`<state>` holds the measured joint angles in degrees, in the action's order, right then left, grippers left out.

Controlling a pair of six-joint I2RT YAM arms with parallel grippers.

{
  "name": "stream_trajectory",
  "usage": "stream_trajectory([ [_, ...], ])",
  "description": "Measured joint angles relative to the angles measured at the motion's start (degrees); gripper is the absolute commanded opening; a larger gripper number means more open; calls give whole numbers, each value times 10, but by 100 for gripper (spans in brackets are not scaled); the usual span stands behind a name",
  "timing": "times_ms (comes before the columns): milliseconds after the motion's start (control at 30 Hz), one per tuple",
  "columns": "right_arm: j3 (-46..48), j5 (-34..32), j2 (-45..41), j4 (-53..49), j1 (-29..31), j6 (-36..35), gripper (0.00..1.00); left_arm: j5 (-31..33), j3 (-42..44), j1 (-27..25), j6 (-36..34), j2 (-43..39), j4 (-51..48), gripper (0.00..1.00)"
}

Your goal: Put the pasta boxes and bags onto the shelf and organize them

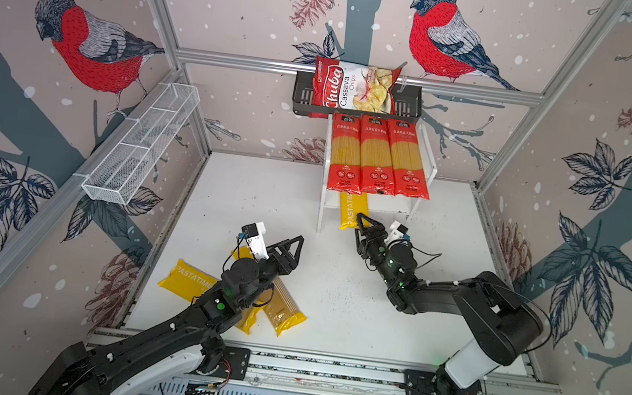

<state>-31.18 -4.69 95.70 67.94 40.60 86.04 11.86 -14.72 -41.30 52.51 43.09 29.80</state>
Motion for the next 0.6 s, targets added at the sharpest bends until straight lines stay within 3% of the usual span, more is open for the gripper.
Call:
stream_trajectory([
  [167, -29, 45, 2, -48, -16, -21, 45, -2, 3, 0, 0, 0, 9, 62],
  [367, -89, 87, 41, -55, -14, -36, 19, -2, 5, 0, 0, -8, 9, 62],
  [600, -102, 90, 89, 19, -10, -12, 7, 0, 10, 0, 0, -12, 8, 62],
])
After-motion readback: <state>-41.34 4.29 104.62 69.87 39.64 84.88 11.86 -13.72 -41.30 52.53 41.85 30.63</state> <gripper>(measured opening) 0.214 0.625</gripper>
